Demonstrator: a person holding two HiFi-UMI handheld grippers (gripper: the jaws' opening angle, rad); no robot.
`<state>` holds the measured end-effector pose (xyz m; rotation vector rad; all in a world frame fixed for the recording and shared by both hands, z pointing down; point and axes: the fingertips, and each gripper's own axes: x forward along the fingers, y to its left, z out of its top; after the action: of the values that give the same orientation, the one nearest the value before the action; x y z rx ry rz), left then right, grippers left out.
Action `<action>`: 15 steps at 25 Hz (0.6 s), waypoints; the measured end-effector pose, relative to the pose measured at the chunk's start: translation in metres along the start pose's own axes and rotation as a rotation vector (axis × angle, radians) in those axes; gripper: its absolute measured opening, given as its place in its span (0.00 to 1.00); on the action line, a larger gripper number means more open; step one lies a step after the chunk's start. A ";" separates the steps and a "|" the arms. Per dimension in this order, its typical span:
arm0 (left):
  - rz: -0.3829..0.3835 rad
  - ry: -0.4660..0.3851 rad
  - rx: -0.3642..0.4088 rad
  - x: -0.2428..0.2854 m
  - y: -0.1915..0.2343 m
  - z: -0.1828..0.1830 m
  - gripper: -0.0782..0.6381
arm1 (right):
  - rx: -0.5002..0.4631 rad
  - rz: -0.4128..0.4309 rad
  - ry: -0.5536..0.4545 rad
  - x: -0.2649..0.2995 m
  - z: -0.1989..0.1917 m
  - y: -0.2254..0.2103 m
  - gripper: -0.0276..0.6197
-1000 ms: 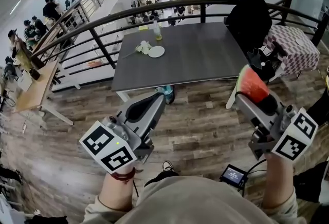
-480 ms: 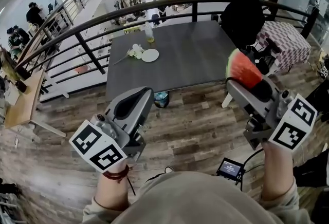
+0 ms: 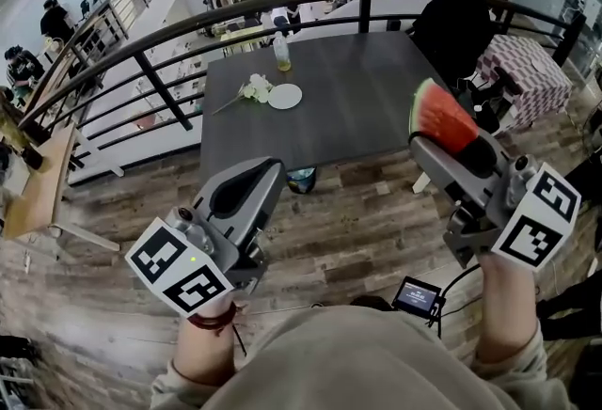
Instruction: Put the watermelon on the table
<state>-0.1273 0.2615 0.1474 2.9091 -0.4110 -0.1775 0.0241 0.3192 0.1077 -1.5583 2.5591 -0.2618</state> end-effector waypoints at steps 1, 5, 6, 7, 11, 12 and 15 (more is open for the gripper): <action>0.003 0.003 -0.005 -0.003 0.005 -0.002 0.11 | 0.002 0.003 0.005 0.005 -0.002 0.000 0.30; 0.001 0.030 -0.018 -0.013 0.021 -0.010 0.11 | 0.012 0.021 0.019 0.029 -0.010 0.001 0.30; 0.000 0.037 -0.017 -0.012 0.024 -0.011 0.11 | 0.015 0.028 0.023 0.034 -0.011 -0.002 0.30; 0.002 0.042 -0.016 -0.009 0.028 -0.012 0.11 | 0.017 0.035 0.026 0.039 -0.012 -0.006 0.30; 0.030 0.039 -0.009 0.003 0.046 -0.008 0.11 | 0.023 0.061 0.031 0.058 -0.009 -0.026 0.30; 0.036 0.036 -0.006 0.005 0.050 -0.005 0.11 | 0.022 0.066 0.030 0.062 -0.007 -0.029 0.30; 0.044 0.028 0.010 0.015 0.058 0.000 0.11 | 0.017 0.082 0.025 0.074 -0.002 -0.041 0.30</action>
<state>-0.1284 0.2025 0.1585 2.9055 -0.4725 -0.1278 0.0255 0.2354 0.1169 -1.4497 2.6253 -0.2954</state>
